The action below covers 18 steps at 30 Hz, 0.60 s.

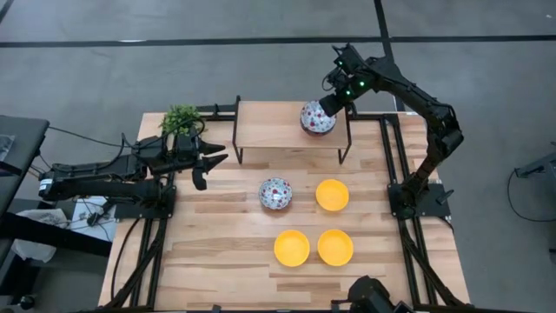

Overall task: Pick & Place Mini bowls
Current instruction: Stack the bottom white bowl on top of the white bowl on the shelf

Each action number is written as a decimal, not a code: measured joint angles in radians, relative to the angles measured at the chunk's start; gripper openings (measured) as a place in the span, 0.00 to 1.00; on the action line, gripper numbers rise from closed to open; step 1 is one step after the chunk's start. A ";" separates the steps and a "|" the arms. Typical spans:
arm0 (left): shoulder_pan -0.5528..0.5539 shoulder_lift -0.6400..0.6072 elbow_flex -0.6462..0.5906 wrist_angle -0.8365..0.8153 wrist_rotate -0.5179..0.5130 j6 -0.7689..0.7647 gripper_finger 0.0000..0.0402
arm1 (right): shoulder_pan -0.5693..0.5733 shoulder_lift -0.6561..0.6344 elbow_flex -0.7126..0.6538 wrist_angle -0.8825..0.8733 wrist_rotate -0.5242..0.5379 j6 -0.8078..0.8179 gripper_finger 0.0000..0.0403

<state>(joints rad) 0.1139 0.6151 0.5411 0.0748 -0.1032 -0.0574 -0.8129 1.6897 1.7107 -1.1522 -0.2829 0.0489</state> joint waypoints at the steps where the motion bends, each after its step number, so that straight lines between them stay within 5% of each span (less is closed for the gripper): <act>1: 0.000 0.000 0.000 0.000 0.000 0.000 0.32 | 0.001 0.000 0.000 0.000 0.000 -0.004 0.00; 18: 0.000 0.000 0.001 0.001 0.000 0.000 0.32 | 0.002 0.000 -0.001 0.000 -0.002 -0.023 0.00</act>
<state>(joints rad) 0.1139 0.6151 0.5423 0.0761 -0.1032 -0.0575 -0.8111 1.6901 1.7100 -1.1525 -0.2852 0.0262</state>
